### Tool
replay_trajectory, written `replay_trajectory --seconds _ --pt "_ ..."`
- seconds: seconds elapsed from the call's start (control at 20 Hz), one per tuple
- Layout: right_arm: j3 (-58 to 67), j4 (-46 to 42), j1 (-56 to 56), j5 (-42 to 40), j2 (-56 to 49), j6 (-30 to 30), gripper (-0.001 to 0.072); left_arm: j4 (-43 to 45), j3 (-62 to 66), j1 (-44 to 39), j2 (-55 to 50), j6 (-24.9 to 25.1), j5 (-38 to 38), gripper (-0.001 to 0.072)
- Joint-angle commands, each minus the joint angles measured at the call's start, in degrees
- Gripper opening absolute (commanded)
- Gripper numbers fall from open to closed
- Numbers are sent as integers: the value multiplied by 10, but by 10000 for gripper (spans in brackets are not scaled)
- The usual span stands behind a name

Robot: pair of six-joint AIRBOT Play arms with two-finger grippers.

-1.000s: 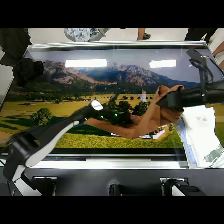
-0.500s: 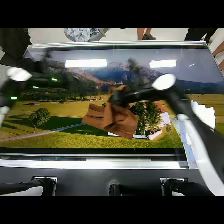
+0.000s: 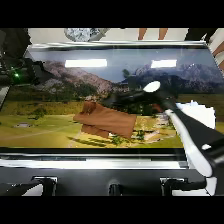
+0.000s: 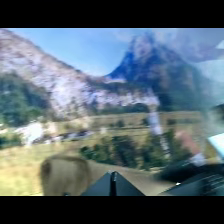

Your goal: Fold the shirts.

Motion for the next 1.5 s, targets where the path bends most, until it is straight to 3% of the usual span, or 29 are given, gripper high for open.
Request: replay_trajectory --seconds 0.0,0.05,0.15,0.35,0.45,0.5,0.55,0.6,0.65,0.7,0.9,1.25,1.45 --pt "-5 -296 -112 185 63 58 678 49 0 3 5 0 -4 25" --pt "-29 -344 -133 211 80 68 677 49 0 3 5 0 -4 25" --pt "-119 -311 -151 179 105 69 677 49 0 3 5 0 -4 25" --pt "-296 -112 -104 -18 110 47 658 49 0 2 4 0 -4 25" --pt "-327 -60 -65 -117 107 48 652 49 0 1 3 0 -4 25" --pt "-327 -43 -47 -140 98 48 615 49 0 0 2 0 -4 25" --pt "-327 -17 -35 -158 88 47 542 49 0 0 2 0 -4 25" --pt "-327 12 -27 -174 80 47 389 49 0 -1 1 0 -4 25" --pt "-323 37 -26 -178 77 31 190 49 0 -1 0 0 -4 25" --pt "-313 48 -34 -172 78 7 46 49 0 -1 0 0 -4 25" --pt "-187 55 -118 3 106 -108 40 49 0 -1 -6 0 -4 25" --pt "80 59 -401 225 168 2 40 49 0 -1 -23 0 -4 25" --pt "146 35 -567 289 168 39 40 49 0 -1 -23 0 -4 25"
